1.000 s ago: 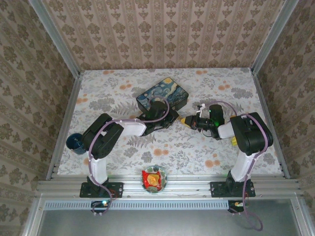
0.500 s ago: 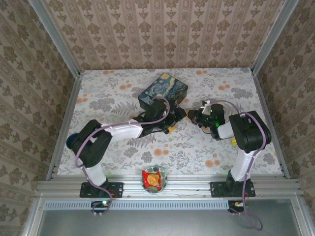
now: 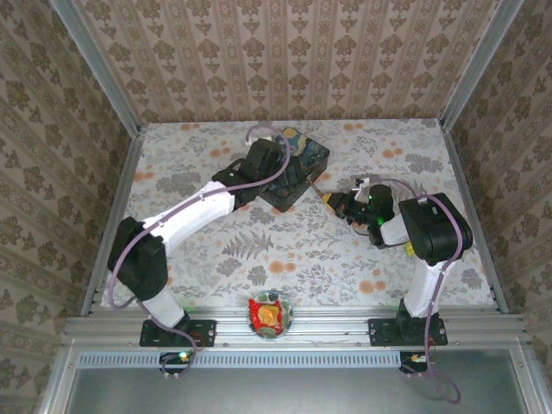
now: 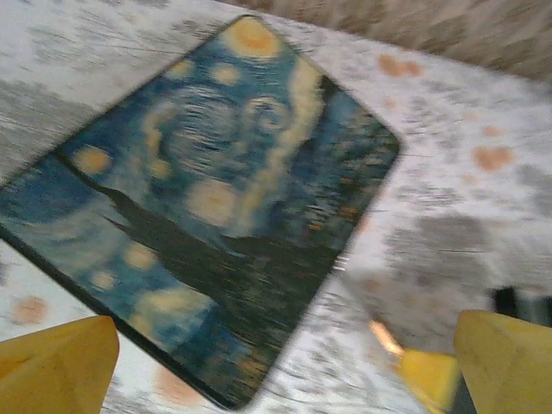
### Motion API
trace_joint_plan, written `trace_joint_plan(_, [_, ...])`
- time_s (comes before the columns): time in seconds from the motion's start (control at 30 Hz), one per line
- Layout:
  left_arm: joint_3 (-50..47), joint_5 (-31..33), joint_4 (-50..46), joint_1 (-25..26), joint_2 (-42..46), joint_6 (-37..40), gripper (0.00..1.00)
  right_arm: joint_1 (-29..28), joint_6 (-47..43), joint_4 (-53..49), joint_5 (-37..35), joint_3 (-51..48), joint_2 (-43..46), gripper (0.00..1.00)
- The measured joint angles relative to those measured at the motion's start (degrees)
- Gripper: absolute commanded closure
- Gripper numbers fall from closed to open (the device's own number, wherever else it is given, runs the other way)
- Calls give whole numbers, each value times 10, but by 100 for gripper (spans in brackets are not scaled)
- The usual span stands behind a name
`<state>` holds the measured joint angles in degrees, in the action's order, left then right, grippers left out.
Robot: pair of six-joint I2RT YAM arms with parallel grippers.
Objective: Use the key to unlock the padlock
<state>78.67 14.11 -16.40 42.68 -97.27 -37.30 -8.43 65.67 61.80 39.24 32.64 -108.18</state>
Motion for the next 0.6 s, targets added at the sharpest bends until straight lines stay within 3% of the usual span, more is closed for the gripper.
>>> trace_joint_plan(0.2, [31, 45, -50, 0, -101, 64, 0, -4, 82, 54, -23, -1, -26, 100])
trace_joint_plan(0.4, [31, 63, -68, 0, -110, 74, 0, -24, 157, 100, -47, -1, -55, 100])
trace_joint_plan(0.6, [-42, 20, -33, 2, -45, 14, 16, -43, 157, 99, -62, -1, -54, 100])
